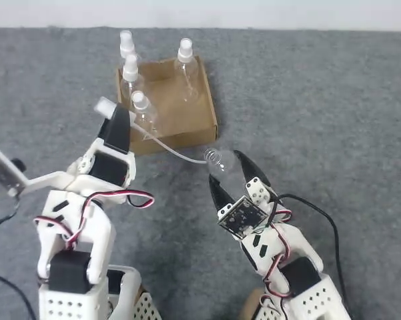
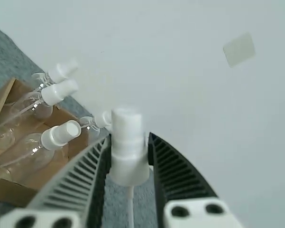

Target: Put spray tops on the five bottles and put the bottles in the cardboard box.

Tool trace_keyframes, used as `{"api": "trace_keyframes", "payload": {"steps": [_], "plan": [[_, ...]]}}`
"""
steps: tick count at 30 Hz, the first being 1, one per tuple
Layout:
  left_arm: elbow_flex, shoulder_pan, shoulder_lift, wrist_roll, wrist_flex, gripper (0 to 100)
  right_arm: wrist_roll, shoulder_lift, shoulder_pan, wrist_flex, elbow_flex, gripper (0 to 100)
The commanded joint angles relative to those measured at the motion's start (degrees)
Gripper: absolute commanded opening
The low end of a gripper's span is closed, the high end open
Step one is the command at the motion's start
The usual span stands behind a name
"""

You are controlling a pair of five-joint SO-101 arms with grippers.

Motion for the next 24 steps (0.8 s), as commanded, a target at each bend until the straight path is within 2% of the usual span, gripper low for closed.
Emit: {"api": "trace_keyframes", "payload": {"steps": [1,24], "plan": [[-1.27,0.26,-1.23,-0.26,-2.29,1,0.88,-1.71,-0.84,-1.63,1.32,11.8],[0.31,-0.62,-1.23,-0.18,-5.19,1,2.29,-1.71,-0.92,-1.63,1.32,11.7]]}}
